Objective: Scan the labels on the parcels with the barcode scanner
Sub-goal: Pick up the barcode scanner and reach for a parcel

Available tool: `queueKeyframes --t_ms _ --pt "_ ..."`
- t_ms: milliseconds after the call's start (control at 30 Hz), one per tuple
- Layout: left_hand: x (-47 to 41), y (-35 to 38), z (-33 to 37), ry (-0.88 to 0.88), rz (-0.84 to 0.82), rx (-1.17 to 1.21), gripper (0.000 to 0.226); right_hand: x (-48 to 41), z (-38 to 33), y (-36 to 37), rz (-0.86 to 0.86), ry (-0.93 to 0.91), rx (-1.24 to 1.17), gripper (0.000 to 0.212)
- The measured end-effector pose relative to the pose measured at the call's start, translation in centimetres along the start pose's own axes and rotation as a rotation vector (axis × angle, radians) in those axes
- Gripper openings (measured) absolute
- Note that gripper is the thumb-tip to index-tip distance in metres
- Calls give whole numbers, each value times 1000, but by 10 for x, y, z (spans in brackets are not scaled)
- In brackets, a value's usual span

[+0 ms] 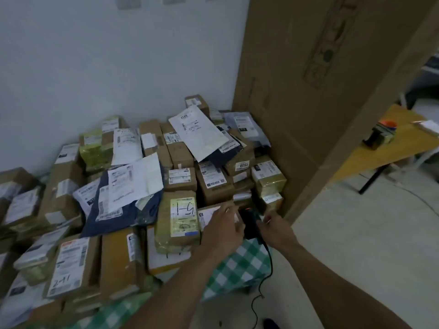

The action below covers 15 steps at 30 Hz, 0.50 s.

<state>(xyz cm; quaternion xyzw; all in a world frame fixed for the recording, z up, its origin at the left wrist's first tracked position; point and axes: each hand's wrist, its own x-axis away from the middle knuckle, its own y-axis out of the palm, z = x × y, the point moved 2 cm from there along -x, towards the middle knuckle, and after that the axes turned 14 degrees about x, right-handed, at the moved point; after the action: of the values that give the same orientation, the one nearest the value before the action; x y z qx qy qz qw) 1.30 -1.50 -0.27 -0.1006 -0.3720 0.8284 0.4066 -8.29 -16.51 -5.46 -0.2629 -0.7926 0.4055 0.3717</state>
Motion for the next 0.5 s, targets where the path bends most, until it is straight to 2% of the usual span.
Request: queueKeyframes --t_ms 133,267,367,500 --pt "-22 28 -4 -219 -56 0 70 -40 20 17 -191 16 56 69" --pt "-33 53 -11 -401 -78 -175 73 -54 22 27 -373 -23 24 90" --pt "-35 67 -20 -462 -48 -147 71 -64 19 32 -414 -79 -7 94" --pt "-30 70 -29 -440 -3 -194 66 -79 13 33 -442 -123 35 83"
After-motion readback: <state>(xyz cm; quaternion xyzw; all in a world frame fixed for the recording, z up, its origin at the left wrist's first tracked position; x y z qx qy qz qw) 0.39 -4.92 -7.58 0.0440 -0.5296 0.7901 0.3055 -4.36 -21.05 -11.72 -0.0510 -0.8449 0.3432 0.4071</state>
